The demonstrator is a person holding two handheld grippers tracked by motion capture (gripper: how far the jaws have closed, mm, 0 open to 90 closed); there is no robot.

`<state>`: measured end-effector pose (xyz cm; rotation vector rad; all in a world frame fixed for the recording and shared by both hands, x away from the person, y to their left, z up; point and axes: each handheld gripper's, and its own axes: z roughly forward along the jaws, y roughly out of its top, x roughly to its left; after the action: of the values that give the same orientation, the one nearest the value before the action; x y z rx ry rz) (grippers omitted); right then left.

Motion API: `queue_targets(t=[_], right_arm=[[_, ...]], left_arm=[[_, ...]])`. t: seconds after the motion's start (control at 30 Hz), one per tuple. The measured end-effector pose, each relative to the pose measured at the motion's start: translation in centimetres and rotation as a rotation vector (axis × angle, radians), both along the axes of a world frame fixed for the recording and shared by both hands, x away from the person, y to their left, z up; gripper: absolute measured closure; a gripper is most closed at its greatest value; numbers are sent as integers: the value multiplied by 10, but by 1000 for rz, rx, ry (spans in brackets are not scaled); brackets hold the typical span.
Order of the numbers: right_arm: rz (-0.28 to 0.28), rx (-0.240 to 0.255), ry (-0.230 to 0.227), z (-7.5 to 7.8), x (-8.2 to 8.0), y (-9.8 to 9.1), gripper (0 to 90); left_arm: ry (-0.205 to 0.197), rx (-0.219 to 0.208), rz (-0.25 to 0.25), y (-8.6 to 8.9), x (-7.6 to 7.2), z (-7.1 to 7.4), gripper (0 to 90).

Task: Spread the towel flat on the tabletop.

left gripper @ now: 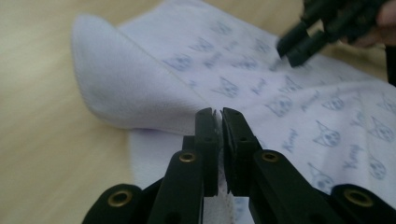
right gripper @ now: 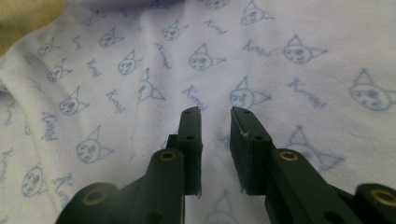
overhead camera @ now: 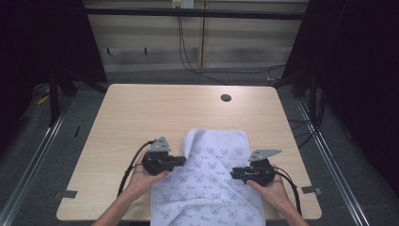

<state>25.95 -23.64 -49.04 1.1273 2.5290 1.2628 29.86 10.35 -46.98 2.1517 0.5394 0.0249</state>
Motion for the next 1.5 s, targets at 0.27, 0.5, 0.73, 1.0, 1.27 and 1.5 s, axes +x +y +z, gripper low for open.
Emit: queue_targets(t=[0.27, 0.5, 0.73, 1.0, 1.27, 1.5], right_arm=[[-10, -1, -10, 0, 0, -5, 712], [3, -29, 15, -7, 3, -1, 697], [9, -34, 20, -9, 3, 0, 680], [12, -40, 28, -9, 1, -1, 674], [12, -40, 33, -9, 2, -1, 667], [16, -38, 32, -9, 2, -1, 662]], left_arm=[[38, -5, -18, -12, -1, -4, 718], [108, -97, 137, 2, 44, -12, 710], [150, -78, 151, -13, 65, -31, 617], [119, -49, 160, -24, 64, -38, 583], [42, -88, 173, -24, 60, -25, 595], [80, -34, 141, -36, 62, -37, 615]])
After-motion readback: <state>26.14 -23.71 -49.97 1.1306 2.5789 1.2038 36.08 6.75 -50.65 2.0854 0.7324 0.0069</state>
